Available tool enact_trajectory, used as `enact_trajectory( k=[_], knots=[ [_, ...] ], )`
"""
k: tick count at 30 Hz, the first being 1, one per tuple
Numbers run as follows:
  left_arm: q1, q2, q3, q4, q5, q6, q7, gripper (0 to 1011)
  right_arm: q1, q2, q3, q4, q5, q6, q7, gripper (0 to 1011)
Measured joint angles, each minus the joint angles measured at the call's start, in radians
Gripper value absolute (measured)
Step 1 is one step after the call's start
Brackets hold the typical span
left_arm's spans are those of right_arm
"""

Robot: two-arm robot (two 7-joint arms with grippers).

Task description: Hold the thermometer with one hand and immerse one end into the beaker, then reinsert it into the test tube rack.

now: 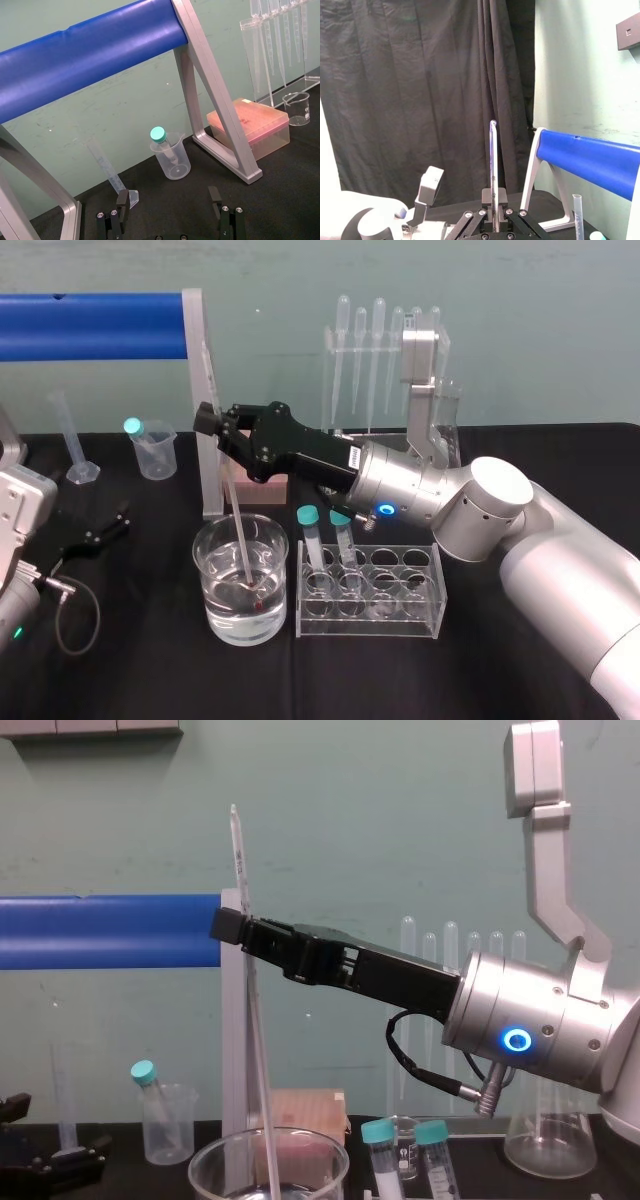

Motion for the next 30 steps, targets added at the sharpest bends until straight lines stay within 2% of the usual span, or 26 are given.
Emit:
enact_trajectory(
  k=[16,22,30],
  knots=[
    [0.000,0.000,0.000,0.000,0.000,0.000,0.000,1008,0.005,0.002,0.002,-0.015,0.000,-0.006,0.013,56],
    [0.000,0.000,0.000,0.000,0.000,0.000,0.000,1008,0.010,0.016,0.006,-0.068,0.002,-0.008,0.015,56],
    [0.000,0.000,0.000,0.000,0.000,0.000,0.000,1008,0.013,0.046,0.030,-0.174,0.022,-0.020,0.000,56]
  ],
)
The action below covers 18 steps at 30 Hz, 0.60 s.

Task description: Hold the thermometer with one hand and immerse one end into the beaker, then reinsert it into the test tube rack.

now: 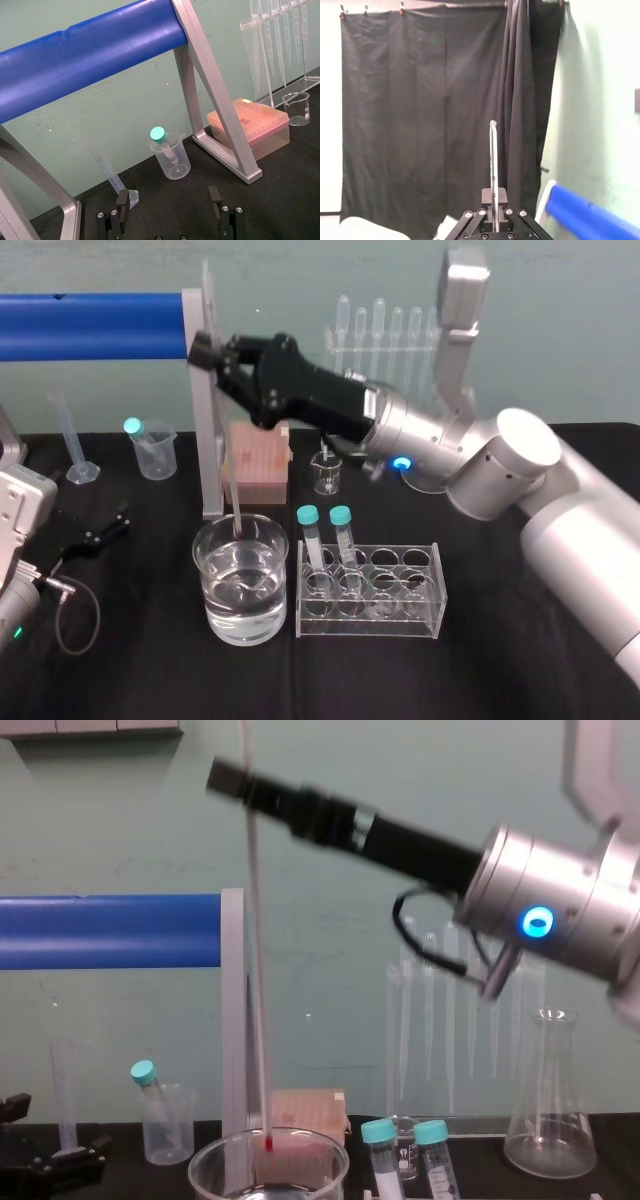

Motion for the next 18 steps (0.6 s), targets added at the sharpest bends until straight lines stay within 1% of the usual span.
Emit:
enact_trajectory(
  k=[4,6,8,10,11,12,14,16,18],
  knots=[
    [0.000,0.000,0.000,0.000,0.000,0.000,0.000,1008,0.008,0.013,0.017,-0.043,0.012,-0.015,-0.007,56],
    [0.000,0.000,0.000,0.000,0.000,0.000,0.000,1008,0.012,0.028,0.035,-0.078,0.022,-0.028,-0.018,56],
    [0.000,0.000,0.000,0.000,0.000,0.000,0.000,1008,0.012,0.034,0.041,-0.089,0.023,-0.032,-0.023,56],
    [0.000,0.000,0.000,0.000,0.000,0.000,0.000,1008,0.003,0.064,0.070,-0.136,0.025,-0.048,-0.054,56],
    [0.000,0.000,0.000,0.000,0.000,0.000,0.000,1008,0.003,0.064,0.070,-0.136,0.025,-0.048,-0.054,56],
    [0.000,0.000,0.000,0.000,0.000,0.000,0.000,1008,-0.006,0.083,0.087,-0.161,0.024,-0.055,-0.073,56],
    [0.000,0.000,0.000,0.000,0.000,0.000,0.000,1008,-0.019,0.103,0.101,-0.184,0.021,-0.058,-0.094,56],
    [0.000,0.000,0.000,0.000,0.000,0.000,0.000,1008,-0.043,0.136,0.126,-0.221,0.015,-0.059,-0.131,56],
    [0.000,0.000,0.000,0.000,0.000,0.000,0.000,1008,-0.067,0.159,0.144,-0.249,0.010,-0.058,-0.159,57]
  ],
)
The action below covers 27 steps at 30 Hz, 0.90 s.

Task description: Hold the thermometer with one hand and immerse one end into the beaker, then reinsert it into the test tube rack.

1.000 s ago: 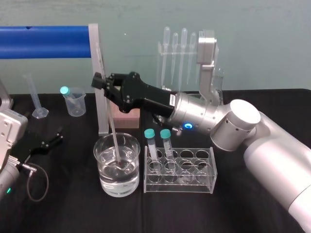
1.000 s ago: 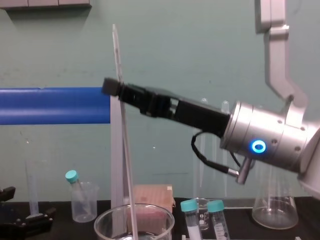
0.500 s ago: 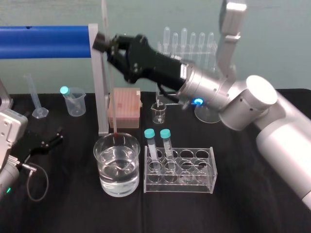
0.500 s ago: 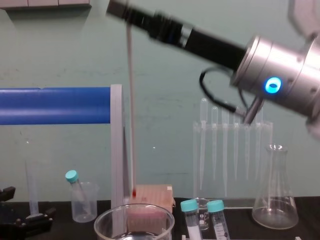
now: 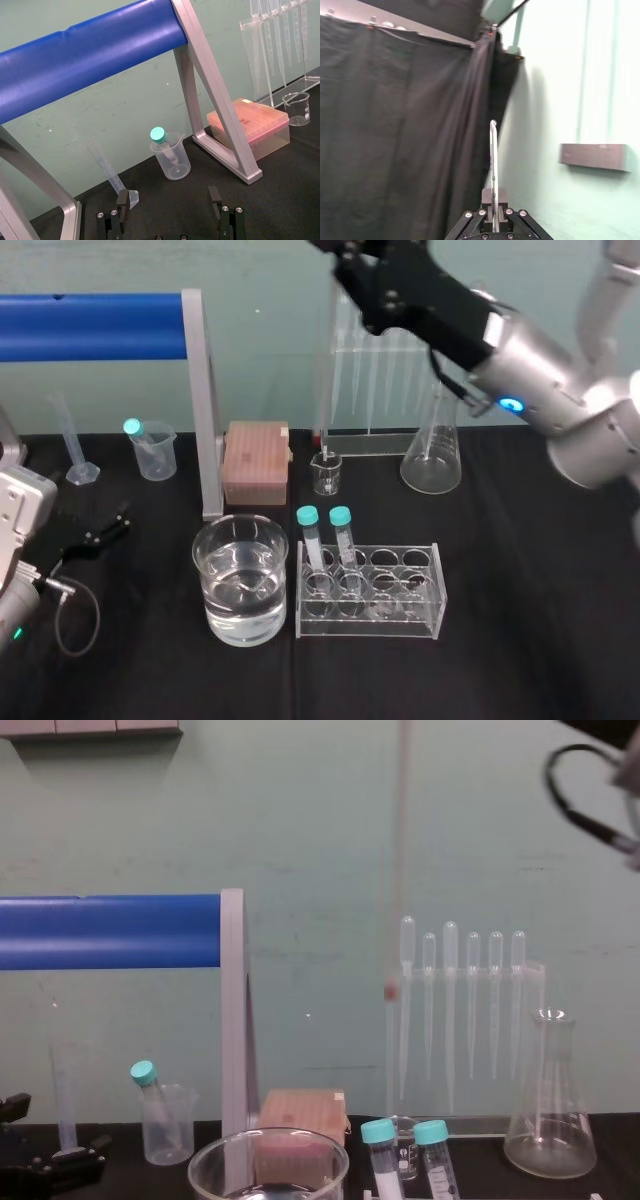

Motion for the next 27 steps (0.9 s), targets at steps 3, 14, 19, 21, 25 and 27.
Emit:
enact_trajectory(
  k=[3,14,19,21,25,27],
  knots=[
    [0.000,0.000,0.000,0.000,0.000,0.000,0.000,1008,-0.057,0.047,0.038,-0.058,-0.003,0.005,-0.050,56],
    [0.000,0.000,0.000,0.000,0.000,0.000,0.000,1008,-0.277,0.168,0.164,-0.221,0.009,0.050,-0.184,56],
    [0.000,0.000,0.000,0.000,0.000,0.000,0.000,1008,-0.340,0.178,0.189,-0.235,0.015,0.063,-0.205,56],
    [0.000,0.000,0.000,0.000,0.000,0.000,0.000,1008,-0.355,0.177,0.194,-0.228,0.017,0.067,-0.206,56],
    [0.000,0.000,0.000,0.000,0.000,0.000,0.000,1008,-0.365,0.174,0.197,-0.207,0.016,0.069,-0.203,56],
    [0.000,0.000,0.000,0.000,0.000,0.000,0.000,1008,-0.364,0.171,0.197,-0.190,0.013,0.070,-0.197,56]
  ],
)
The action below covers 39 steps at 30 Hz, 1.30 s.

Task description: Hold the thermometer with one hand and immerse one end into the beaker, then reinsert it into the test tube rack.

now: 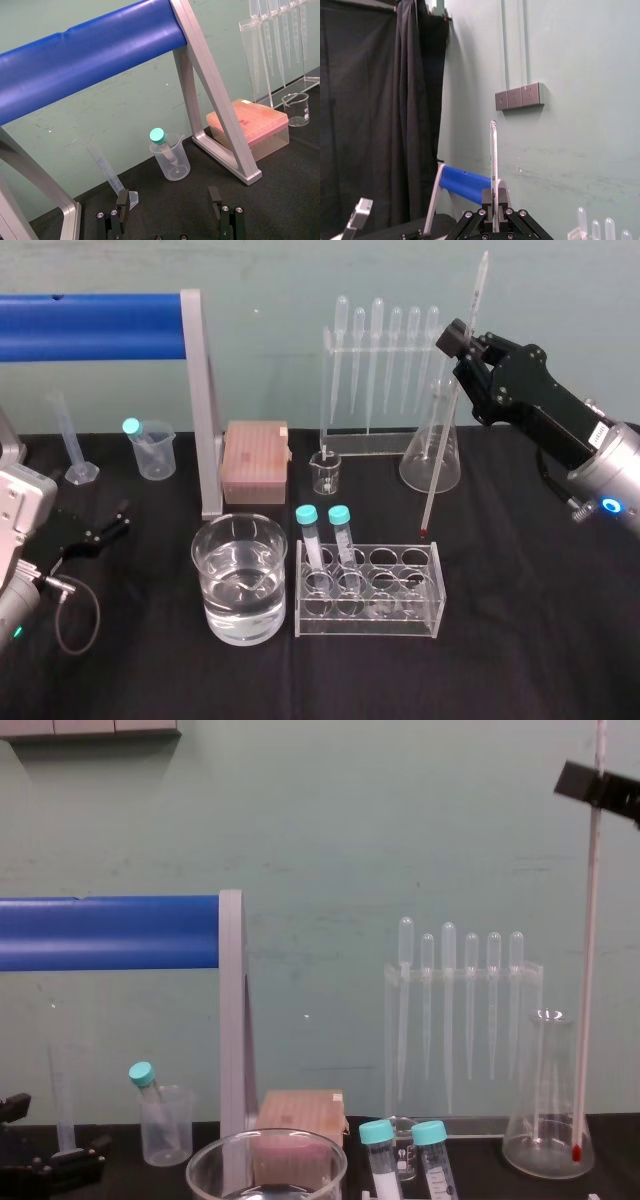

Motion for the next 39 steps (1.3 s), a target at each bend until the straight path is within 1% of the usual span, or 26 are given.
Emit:
enact_trajectory(
  k=[5,9,12,20,28,34,35,39],
  knots=[
    [0.000,0.000,0.000,0.000,0.000,0.000,0.000,1008,0.026,-0.008,-0.012,0.047,-0.015,0.002,0.029,57],
    [0.000,0.000,0.000,0.000,0.000,0.000,0.000,1008,0.042,-0.014,-0.021,0.072,-0.021,0.002,0.045,56],
    [0.000,0.000,0.000,0.000,0.000,0.000,0.000,1008,0.056,-0.019,-0.035,0.096,-0.028,0.011,0.057,56],
    [0.000,0.000,0.000,0.000,0.000,0.000,0.000,1008,0.061,-0.026,-0.052,0.126,-0.036,0.019,0.067,56],
    [0.000,0.000,0.000,0.000,0.000,0.000,0.000,1008,0.070,-0.039,-0.065,0.157,-0.042,0.011,0.083,56],
    [0.000,0.000,0.000,0.000,0.000,0.000,0.000,1008,0.090,-0.055,-0.082,0.209,-0.044,-0.003,0.115,56],
    [0.000,0.000,0.000,0.000,0.000,0.000,0.000,1008,0.090,-0.055,-0.082,0.209,-0.044,-0.003,0.115,56],
    [0.000,0.000,0.000,0.000,0.000,0.000,0.000,1008,0.102,-0.065,-0.093,0.243,-0.044,-0.005,0.133,57]
  ],
)
